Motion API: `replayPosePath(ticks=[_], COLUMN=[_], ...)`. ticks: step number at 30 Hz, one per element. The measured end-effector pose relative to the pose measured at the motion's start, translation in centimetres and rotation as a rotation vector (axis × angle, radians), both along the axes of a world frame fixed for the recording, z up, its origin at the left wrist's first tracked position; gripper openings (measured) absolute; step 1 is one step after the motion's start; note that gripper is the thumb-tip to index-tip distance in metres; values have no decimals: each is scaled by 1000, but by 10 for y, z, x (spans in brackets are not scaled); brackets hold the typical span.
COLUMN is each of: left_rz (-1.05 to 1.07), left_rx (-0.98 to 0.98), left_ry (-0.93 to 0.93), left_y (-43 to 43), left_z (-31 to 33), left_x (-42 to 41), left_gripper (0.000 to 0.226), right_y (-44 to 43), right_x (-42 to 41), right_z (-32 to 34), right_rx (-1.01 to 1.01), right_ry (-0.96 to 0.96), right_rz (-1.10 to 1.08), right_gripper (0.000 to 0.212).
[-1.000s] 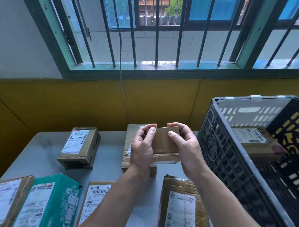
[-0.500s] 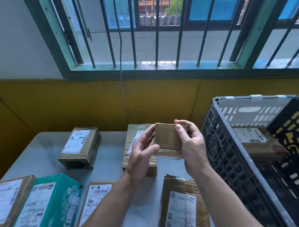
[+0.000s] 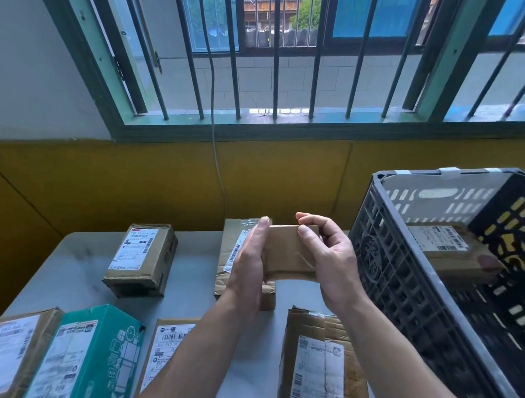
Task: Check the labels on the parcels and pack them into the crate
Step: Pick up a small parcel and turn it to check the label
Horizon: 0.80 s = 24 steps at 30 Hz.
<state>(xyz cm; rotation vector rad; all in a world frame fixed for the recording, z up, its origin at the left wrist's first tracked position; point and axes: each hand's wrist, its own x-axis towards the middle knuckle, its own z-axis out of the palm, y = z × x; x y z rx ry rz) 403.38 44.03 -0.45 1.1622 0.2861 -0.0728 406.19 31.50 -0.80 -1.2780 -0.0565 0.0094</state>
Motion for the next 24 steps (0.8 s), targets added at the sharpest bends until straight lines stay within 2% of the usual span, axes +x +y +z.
replayPosePath(ticks=[3, 4, 7, 12, 17, 19, 22, 24], left_rz=[106, 120, 133, 131, 56, 47, 17, 38], left_rx=[35, 13, -23, -46, -100, -118, -146, -151], left_ry=[5, -6, -15, -58, -12, -10, -53, -72], left_y=[-1, -3, -8, -13, -11, -9, -5, -4], left_z=[-7, -7, -9, -8, -8, -9, -10, -11], left_x=[2, 2, -1, -3, 0, 1, 0, -1], left_gripper=[21, 18, 20, 28, 39, 34, 38, 49], right_y=[0, 0, 1, -2, -3, -4, -7, -9], right_x=[-1, -1, -1, -1, -4, -5, -4, -1], right_z=[2, 3, 6, 4, 4, 3, 2, 2], right_rx=[13, 18, -25, -165, -137, -129, -26, 50], right_ry=[27, 41, 79, 209, 205, 187, 200, 248], right_rz=[-2, -11, -49, 4, 58, 72, 100, 118], right_gripper=[19, 17, 13, 51, 64, 64, 51, 42])
